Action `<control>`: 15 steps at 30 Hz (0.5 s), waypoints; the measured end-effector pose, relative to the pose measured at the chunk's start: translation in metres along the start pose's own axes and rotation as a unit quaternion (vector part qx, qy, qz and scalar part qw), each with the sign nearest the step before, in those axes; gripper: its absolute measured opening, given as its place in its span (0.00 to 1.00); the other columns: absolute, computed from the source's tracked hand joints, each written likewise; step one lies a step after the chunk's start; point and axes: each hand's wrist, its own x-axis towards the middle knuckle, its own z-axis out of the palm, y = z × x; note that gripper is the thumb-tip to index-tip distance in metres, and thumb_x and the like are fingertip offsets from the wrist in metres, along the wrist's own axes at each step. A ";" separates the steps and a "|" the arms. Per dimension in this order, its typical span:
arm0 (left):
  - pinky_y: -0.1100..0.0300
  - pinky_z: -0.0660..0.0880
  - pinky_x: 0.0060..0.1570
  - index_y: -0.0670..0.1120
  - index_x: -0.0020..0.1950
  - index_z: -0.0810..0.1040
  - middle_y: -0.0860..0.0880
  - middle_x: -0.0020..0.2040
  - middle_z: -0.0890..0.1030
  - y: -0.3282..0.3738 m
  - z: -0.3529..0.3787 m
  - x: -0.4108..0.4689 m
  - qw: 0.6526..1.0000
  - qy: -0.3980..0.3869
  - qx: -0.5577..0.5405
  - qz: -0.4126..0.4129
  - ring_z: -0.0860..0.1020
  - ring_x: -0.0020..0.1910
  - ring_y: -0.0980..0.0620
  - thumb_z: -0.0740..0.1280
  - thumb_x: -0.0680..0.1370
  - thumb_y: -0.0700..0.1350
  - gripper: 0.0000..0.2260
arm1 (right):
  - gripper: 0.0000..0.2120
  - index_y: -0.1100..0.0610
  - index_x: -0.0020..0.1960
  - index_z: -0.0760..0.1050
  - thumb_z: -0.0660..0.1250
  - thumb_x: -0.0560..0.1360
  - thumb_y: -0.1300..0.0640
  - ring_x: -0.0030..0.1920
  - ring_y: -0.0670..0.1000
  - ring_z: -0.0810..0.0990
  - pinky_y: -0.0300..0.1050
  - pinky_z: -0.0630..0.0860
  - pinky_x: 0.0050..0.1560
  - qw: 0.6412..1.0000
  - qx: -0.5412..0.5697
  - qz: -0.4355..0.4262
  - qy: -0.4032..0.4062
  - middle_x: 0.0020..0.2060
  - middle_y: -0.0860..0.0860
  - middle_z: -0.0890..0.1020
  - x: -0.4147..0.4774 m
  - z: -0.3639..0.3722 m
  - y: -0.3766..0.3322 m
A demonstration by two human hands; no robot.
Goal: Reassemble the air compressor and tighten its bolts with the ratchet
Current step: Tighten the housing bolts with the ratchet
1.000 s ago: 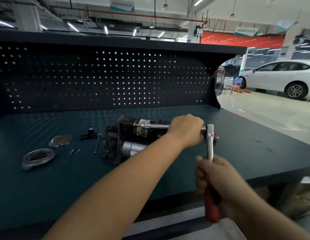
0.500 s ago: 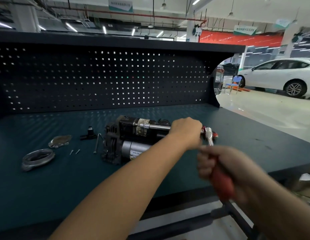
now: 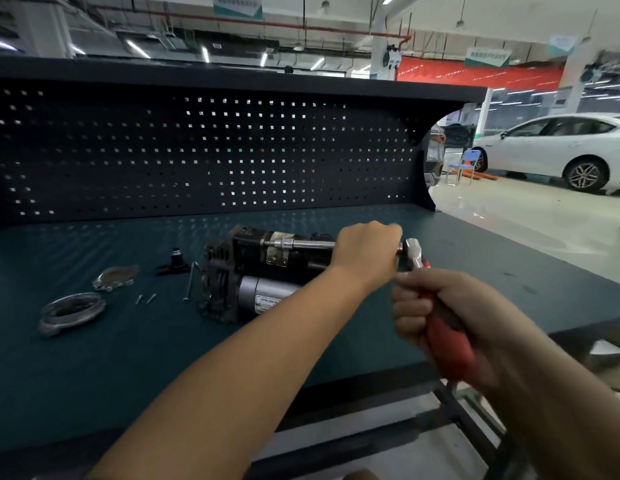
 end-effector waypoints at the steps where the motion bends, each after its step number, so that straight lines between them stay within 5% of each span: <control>1: 0.56 0.61 0.34 0.46 0.44 0.71 0.45 0.42 0.79 0.004 0.004 -0.006 0.999 0.044 0.011 0.007 0.77 0.41 0.41 0.61 0.75 0.43 0.02 | 0.14 0.57 0.35 0.62 0.54 0.78 0.66 0.17 0.42 0.63 0.34 0.63 0.15 1.000 0.028 -0.006 -0.012 0.20 0.48 0.65 -0.002 0.004 -0.005; 4: 0.56 0.63 0.34 0.44 0.44 0.76 0.44 0.42 0.81 0.005 0.007 -0.008 0.998 0.046 0.023 0.023 0.78 0.40 0.40 0.61 0.75 0.44 0.06 | 0.11 0.59 0.38 0.65 0.55 0.77 0.67 0.18 0.44 0.63 0.36 0.63 0.17 1.000 -0.007 -0.027 0.001 0.21 0.49 0.66 0.000 0.005 0.021; 8: 0.60 0.62 0.29 0.47 0.31 0.68 0.50 0.32 0.71 -0.006 -0.003 0.010 0.984 -0.171 -0.027 0.044 0.71 0.31 0.49 0.63 0.74 0.46 0.12 | 0.09 0.60 0.50 0.70 0.55 0.77 0.70 0.23 0.51 0.66 0.42 0.65 0.25 0.977 -0.184 -0.040 0.103 0.25 0.53 0.68 0.009 -0.015 0.067; 10: 0.61 0.61 0.26 0.47 0.30 0.68 0.50 0.31 0.71 -0.007 -0.006 0.014 0.972 -0.223 -0.040 0.061 0.71 0.30 0.50 0.64 0.73 0.46 0.12 | 0.08 0.62 0.46 0.70 0.54 0.76 0.70 0.22 0.50 0.65 0.40 0.64 0.23 0.975 -0.198 -0.026 0.094 0.25 0.53 0.67 0.007 -0.018 0.060; 12: 0.60 0.62 0.28 0.47 0.35 0.72 0.49 0.34 0.75 -0.008 -0.005 0.010 0.988 -0.145 -0.025 0.046 0.72 0.33 0.47 0.64 0.72 0.44 0.06 | 0.12 0.60 0.36 0.65 0.54 0.77 0.69 0.18 0.46 0.62 0.36 0.62 0.18 0.993 -0.110 -0.012 0.043 0.22 0.50 0.64 0.006 -0.009 0.033; 15: 0.56 0.62 0.35 0.45 0.46 0.74 0.44 0.41 0.80 0.001 0.008 -0.006 0.997 0.076 0.008 -0.008 0.77 0.40 0.41 0.64 0.73 0.42 0.03 | 0.14 0.57 0.34 0.62 0.54 0.78 0.65 0.16 0.42 0.61 0.34 0.61 0.14 1.000 0.021 0.006 -0.013 0.20 0.48 0.64 0.000 0.005 -0.007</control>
